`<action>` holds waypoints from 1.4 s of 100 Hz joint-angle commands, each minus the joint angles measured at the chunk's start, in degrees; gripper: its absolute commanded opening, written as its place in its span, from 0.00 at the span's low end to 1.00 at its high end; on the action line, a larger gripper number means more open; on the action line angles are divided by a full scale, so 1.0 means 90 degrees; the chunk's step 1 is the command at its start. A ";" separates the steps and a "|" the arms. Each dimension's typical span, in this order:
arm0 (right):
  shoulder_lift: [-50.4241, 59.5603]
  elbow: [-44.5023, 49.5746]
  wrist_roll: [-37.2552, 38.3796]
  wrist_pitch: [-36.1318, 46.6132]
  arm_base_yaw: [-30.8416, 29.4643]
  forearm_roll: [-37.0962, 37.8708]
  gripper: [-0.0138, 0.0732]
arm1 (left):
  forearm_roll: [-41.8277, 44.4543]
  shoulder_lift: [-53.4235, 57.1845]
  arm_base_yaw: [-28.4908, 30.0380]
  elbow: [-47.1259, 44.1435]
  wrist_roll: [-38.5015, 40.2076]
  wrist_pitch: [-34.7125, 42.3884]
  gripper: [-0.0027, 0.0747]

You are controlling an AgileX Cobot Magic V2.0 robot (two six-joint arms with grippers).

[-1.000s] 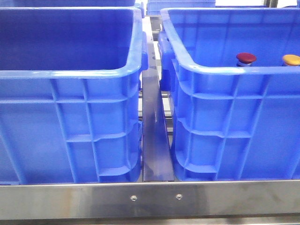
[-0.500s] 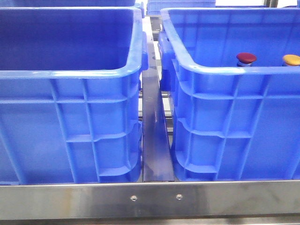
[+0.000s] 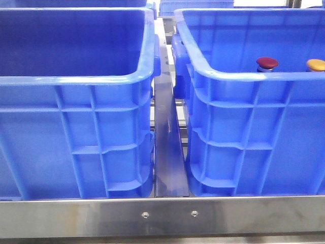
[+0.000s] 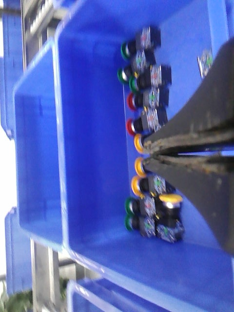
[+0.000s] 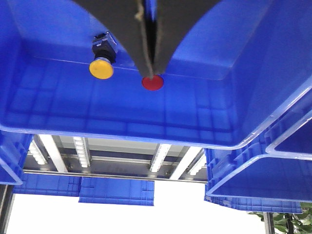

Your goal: Pick red and yellow buttons and place in box

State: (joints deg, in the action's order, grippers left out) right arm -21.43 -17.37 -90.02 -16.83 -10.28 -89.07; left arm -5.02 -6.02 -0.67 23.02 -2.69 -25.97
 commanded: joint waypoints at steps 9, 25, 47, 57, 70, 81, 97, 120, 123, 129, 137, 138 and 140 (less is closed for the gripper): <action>-0.0028 -0.0176 -0.0015 -0.0035 -0.0035 -0.0212 0.08 | 0.0646 0.0199 0.0074 -0.0732 0.0518 0.1419 0.01; -0.0028 -0.0176 -0.0015 -0.0035 -0.0035 -0.0212 0.08 | 0.0646 0.0628 0.0130 -0.1868 0.0518 0.2295 0.01; -0.0028 -0.0176 -0.0015 -0.0045 -0.0035 -0.0212 0.08 | 0.0557 0.0917 0.0130 -0.2824 0.0518 0.2654 0.01; -0.0028 -0.0169 -0.0015 -0.0067 -0.0035 -0.0212 0.08 | 0.0557 0.0917 0.0130 -0.2853 0.0518 0.2770 0.01; -0.0035 -0.0169 -0.0015 -0.0077 -0.0035 -0.0212 0.08 | 0.0557 0.0917 0.0130 -0.2841 0.0518 0.2759 0.01; -0.0035 -0.0169 -0.0015 -0.0089 -0.0035 -0.0212 0.08 | 0.0557 0.0917 0.0130 -0.2841 0.0518 0.2759 0.01; -0.0035 -0.0169 -0.0015 -0.0089 -0.0035 -0.0212 0.08 | 0.0557 0.0917 0.0130 -0.2841 0.0518 0.2759 0.01; -0.0035 -0.0169 -0.0015 -0.0095 -0.0035 -0.0212 0.08 | 0.0557 0.0917 0.0130 -0.2841 0.0518 0.2759 0.01; -0.0035 -0.0169 -0.0015 -0.0107 -0.0035 -0.0212 0.08 | 0.0557 0.0917 0.0130 -0.2841 0.0518 0.2759 0.01; -0.0035 -0.0169 -0.0015 -0.0110 -0.0035 -0.0212 0.08 | 0.0557 0.0917 0.0130 -0.2841 0.0518 0.2759 0.01; -0.0035 -0.0169 -0.0015 -0.0140 0.0043 -0.0212 0.08 | 0.0557 0.0917 0.0130 -0.2841 0.0518 0.2759 0.01; -0.0035 -0.0169 -0.0015 -0.0140 0.0084 -0.0212 0.08 | 0.0557 0.0917 0.0130 -0.2841 0.0518 0.2759 0.01; -0.0035 -0.0169 -0.0015 -0.0129 0.0153 -0.0212 0.08 | 0.0557 0.0917 0.0130 -0.2841 0.0518 0.2759 0.01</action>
State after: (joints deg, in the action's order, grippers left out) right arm -21.39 -17.37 -90.02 -17.25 -10.13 -89.07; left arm 0.46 0.24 0.43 0.13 1.28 -6.09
